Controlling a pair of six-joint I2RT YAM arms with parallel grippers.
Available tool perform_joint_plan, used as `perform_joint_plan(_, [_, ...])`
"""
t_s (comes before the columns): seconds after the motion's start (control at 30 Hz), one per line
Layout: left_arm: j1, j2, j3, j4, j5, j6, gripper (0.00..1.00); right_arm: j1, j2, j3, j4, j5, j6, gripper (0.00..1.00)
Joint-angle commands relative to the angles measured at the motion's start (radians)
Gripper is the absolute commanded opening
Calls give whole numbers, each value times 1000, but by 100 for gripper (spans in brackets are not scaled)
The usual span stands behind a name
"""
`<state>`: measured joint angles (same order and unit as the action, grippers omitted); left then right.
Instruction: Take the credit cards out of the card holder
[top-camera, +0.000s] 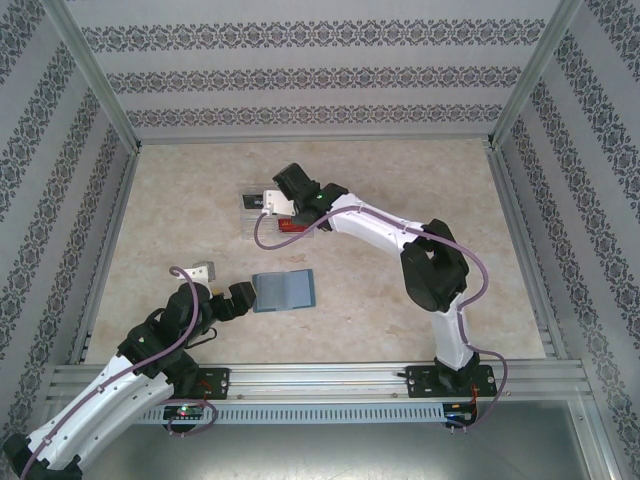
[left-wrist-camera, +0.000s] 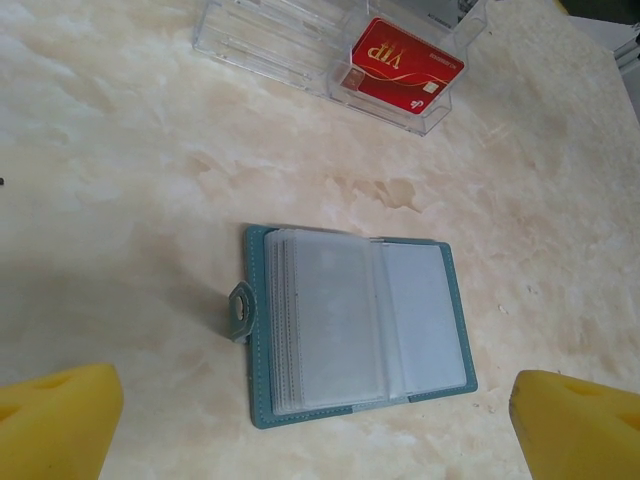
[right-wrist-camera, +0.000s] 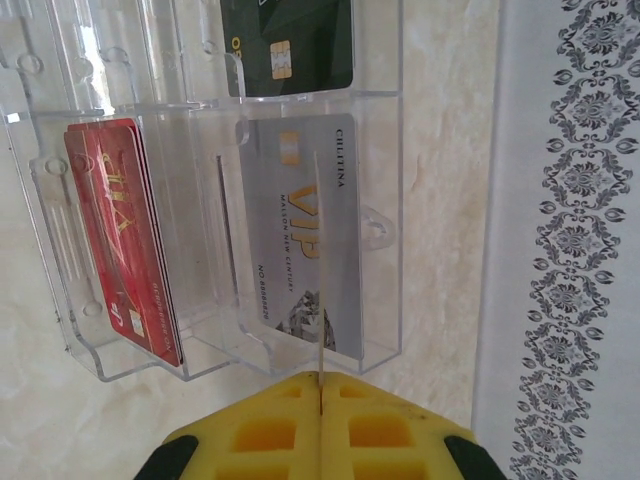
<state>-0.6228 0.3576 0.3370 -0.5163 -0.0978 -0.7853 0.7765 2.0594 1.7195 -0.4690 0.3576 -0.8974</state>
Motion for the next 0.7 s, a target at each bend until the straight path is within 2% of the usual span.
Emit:
perform_joint_plan(0.0, [-9, -16, -15, -21, -22, 18, 100, 7, 36, 37, -19, -2, -1, 0])
perform_joint_plan(0.67, [-10, -15, -18, -18, -19, 17, 100, -5, 114, 103, -16, 19, 27, 0])
